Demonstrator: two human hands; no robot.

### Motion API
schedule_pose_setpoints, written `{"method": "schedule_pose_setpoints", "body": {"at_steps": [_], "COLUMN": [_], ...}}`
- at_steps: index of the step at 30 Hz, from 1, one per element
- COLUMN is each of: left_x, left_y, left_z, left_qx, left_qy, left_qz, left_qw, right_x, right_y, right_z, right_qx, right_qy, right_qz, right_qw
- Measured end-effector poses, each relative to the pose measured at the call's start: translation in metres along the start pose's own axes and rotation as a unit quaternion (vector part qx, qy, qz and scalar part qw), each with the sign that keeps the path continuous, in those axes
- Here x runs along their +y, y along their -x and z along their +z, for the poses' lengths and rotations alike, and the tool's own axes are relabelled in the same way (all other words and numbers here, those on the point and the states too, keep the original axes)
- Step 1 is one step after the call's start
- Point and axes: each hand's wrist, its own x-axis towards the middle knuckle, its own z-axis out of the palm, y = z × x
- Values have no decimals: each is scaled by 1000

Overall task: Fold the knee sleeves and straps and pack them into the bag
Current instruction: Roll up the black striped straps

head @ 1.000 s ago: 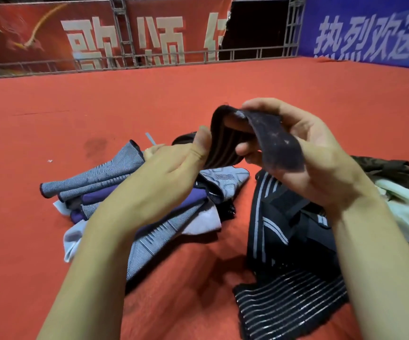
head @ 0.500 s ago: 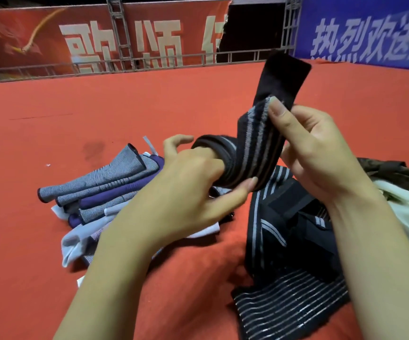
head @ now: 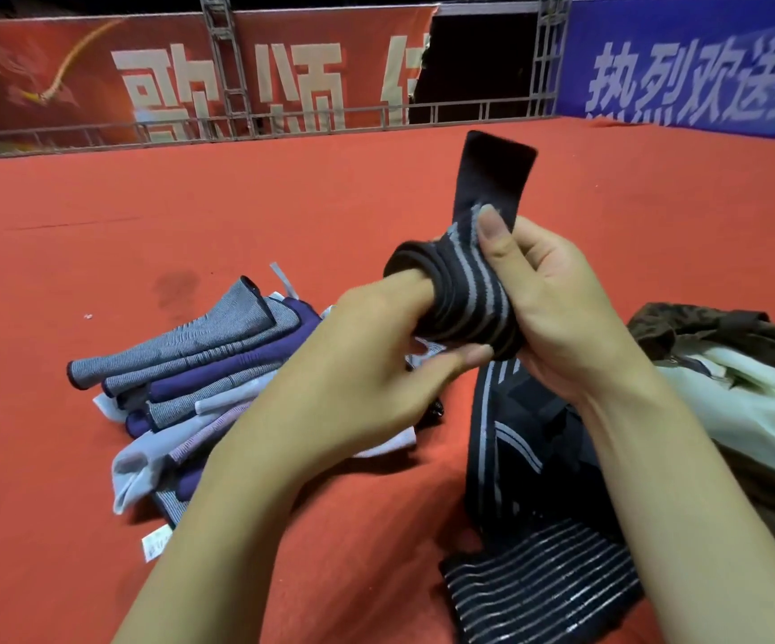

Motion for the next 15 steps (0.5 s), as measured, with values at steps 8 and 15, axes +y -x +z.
{"method": "schedule_pose_setpoints", "body": {"at_steps": [8, 15], "left_x": [-8, -4], "left_y": [1, 2], "left_z": [-4, -10], "left_qx": [86, 24], "left_qy": [248, 415], "left_qz": [-244, -192], "left_qw": [933, 889], "right_x": [-3, 3], "right_y": [4, 7], "right_z": [7, 10], "right_qx": [104, 38], "right_qy": [166, 169], "right_qz": [-242, -221], "right_qw": [950, 960]}}
